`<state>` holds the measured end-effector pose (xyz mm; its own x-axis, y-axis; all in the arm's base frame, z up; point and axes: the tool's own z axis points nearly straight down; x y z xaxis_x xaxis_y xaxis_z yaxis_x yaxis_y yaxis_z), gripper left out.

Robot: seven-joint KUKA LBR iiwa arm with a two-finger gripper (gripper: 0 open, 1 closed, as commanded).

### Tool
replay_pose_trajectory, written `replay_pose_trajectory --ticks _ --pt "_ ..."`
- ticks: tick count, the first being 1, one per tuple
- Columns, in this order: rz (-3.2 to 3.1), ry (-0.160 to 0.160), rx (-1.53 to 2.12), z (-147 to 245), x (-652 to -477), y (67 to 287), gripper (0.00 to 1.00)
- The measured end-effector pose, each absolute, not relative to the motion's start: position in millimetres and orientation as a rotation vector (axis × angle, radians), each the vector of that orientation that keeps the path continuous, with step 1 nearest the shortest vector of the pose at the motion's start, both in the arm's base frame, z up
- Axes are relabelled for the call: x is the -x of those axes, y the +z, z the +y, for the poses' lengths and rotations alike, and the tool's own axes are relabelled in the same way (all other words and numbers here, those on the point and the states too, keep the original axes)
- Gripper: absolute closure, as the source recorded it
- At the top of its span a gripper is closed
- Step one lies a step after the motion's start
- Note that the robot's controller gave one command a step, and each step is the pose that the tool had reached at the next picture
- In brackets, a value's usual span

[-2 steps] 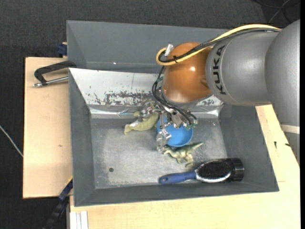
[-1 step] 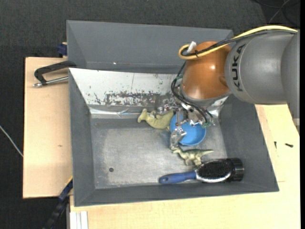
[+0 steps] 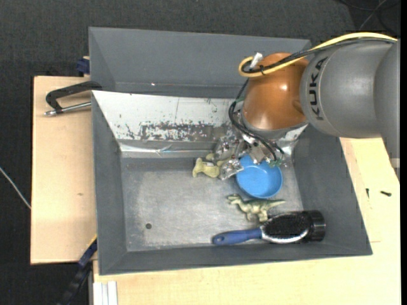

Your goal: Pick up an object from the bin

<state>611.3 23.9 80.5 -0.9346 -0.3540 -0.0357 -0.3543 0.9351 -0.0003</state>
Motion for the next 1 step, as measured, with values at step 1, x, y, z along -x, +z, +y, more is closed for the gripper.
replay_pose_trajectory --ticks 1 --pt "2.973 -0.004 0.97 14.9 -579.4 238.5 1.0"
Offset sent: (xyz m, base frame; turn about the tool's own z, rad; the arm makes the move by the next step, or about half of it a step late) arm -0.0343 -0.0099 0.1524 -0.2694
